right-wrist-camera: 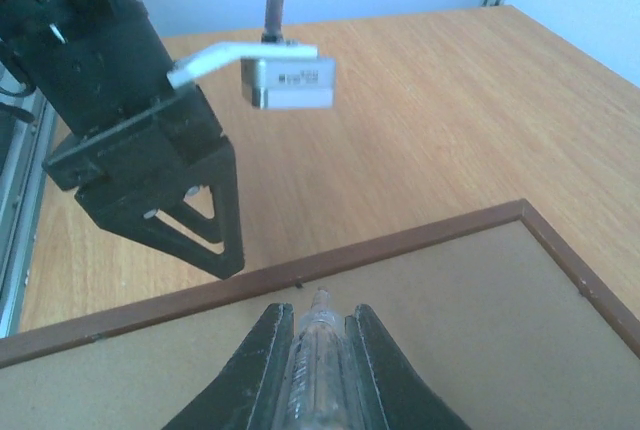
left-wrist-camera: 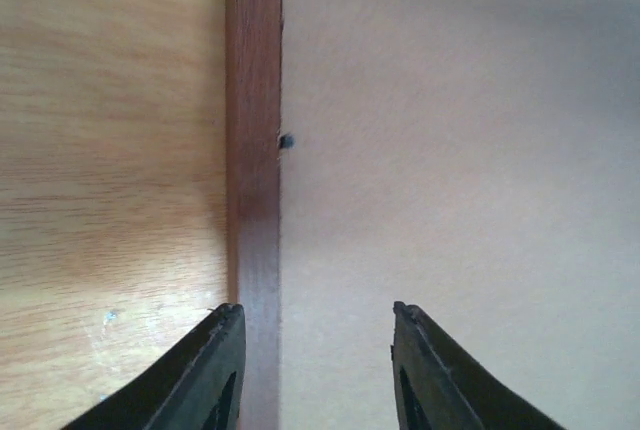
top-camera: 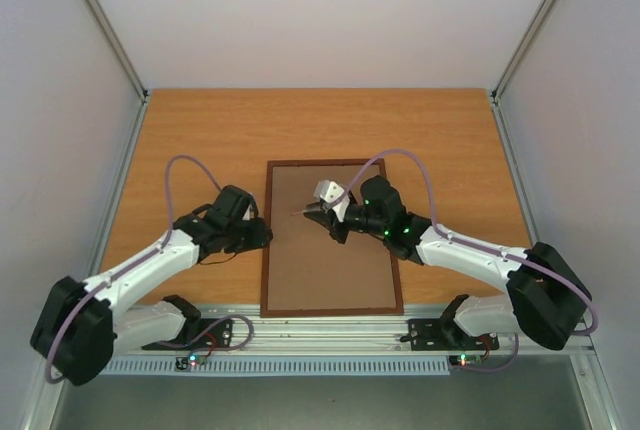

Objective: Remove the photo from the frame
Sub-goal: Move the photo frame to the center of the board, then adjust the screwdriver.

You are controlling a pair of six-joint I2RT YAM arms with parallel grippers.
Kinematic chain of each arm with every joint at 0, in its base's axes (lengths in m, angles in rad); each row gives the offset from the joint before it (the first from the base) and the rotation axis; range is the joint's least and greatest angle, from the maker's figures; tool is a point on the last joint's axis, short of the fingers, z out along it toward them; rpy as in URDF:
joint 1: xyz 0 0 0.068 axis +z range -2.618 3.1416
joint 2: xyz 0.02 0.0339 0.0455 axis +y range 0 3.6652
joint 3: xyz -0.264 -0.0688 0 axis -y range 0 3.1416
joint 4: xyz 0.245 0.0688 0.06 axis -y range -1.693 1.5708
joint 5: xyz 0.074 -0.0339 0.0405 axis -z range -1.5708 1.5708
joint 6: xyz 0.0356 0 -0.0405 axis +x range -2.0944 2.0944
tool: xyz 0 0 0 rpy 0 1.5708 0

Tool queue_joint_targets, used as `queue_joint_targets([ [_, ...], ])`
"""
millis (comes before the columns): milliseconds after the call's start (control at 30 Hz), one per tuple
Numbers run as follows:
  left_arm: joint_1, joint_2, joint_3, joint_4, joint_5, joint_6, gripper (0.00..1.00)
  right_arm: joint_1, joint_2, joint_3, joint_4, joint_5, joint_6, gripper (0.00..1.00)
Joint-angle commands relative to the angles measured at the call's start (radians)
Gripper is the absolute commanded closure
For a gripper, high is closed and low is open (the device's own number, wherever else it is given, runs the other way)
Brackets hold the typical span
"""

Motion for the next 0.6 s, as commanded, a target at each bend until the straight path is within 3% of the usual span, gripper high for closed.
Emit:
queue_joint_targets([
  [0,0.012,-0.106,-0.024,0.048,-0.025,-0.108,0.57,0.034,0.033,-0.002,0.111,0.028,0.031,0.99],
  [333,0.033,-0.413,-0.155,0.305,-0.03,-0.389,0.31,0.106,0.111,-0.042,0.379,0.17,0.108,0.99],
  [567,0.033,-0.466,-0.259,0.605,-0.004,-0.592,0.27,0.163,0.167,-0.049,0.513,0.227,0.129,0.99],
])
